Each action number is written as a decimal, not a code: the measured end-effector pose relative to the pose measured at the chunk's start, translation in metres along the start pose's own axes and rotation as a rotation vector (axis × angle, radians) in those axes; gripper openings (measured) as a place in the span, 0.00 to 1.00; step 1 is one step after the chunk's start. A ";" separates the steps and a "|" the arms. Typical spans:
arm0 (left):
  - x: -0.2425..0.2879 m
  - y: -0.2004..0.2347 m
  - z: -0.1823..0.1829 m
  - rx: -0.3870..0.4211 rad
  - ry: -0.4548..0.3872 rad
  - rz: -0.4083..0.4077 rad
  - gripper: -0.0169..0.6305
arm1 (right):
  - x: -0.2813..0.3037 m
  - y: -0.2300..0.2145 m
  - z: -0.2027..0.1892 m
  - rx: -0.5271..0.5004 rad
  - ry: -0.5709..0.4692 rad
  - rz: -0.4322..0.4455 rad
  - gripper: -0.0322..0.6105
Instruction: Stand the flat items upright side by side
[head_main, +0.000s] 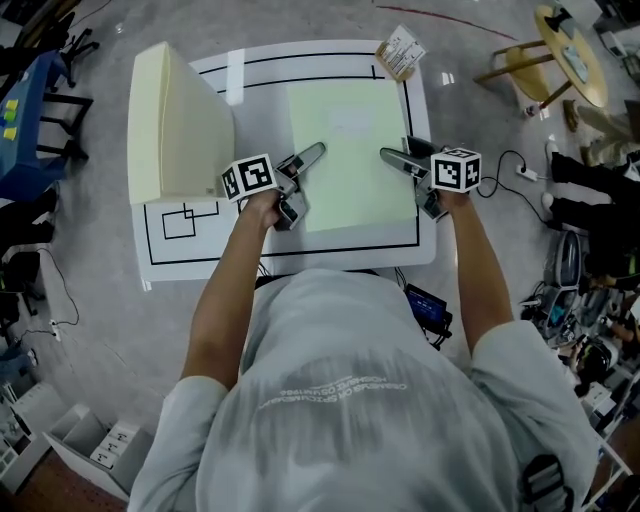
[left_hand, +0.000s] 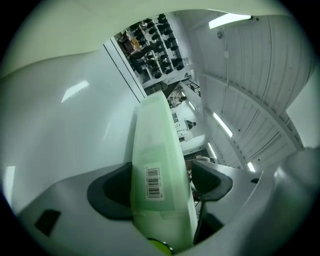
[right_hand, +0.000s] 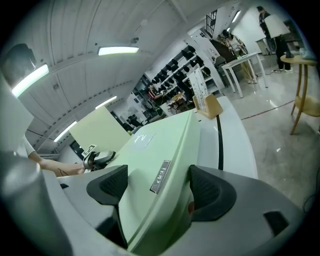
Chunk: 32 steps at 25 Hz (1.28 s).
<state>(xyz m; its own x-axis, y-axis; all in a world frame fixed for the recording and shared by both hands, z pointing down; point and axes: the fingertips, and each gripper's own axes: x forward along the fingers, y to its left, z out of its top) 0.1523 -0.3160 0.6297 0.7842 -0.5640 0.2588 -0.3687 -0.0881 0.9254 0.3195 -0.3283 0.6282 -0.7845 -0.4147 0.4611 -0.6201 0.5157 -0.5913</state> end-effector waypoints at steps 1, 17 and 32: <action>0.000 0.001 0.000 0.012 -0.001 0.012 0.58 | 0.000 0.000 0.000 0.003 0.000 0.000 0.66; -0.002 -0.012 -0.007 0.190 -0.051 0.015 0.55 | -0.006 -0.014 0.007 0.141 -0.055 -0.009 0.66; -0.005 -0.042 -0.006 0.363 -0.094 -0.076 0.55 | -0.012 0.014 0.013 0.382 -0.087 0.272 0.66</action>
<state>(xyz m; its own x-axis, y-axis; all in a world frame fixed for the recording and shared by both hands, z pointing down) 0.1664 -0.3046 0.5910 0.7731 -0.6160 0.1511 -0.4773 -0.4081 0.7782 0.3205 -0.3261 0.6057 -0.9045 -0.3725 0.2079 -0.3319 0.3085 -0.8914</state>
